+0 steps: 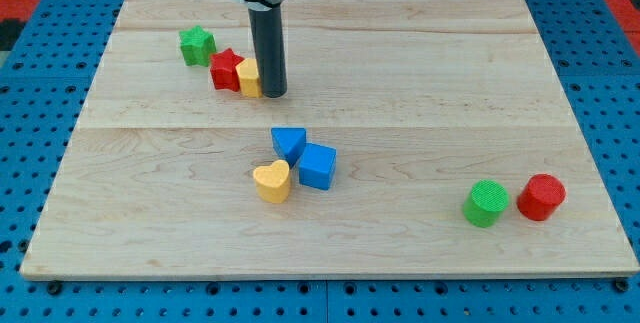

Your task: Push the red star and green star towards the top center of the board

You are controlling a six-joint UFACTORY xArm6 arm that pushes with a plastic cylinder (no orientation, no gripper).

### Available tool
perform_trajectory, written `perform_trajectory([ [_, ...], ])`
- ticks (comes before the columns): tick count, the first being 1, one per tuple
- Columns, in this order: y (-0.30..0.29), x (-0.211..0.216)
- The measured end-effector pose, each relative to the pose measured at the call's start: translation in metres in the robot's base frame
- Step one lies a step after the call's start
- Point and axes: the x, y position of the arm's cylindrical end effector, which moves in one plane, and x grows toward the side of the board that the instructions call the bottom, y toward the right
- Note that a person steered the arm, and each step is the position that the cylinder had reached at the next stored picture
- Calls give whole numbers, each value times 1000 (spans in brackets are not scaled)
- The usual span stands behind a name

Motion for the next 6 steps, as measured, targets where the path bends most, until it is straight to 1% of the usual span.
perform_trajectory([
  [1,-28,-10],
  [3,-47,-53],
  [4,-21,-54],
  [5,-19,-23],
  [6,-72,-29],
])
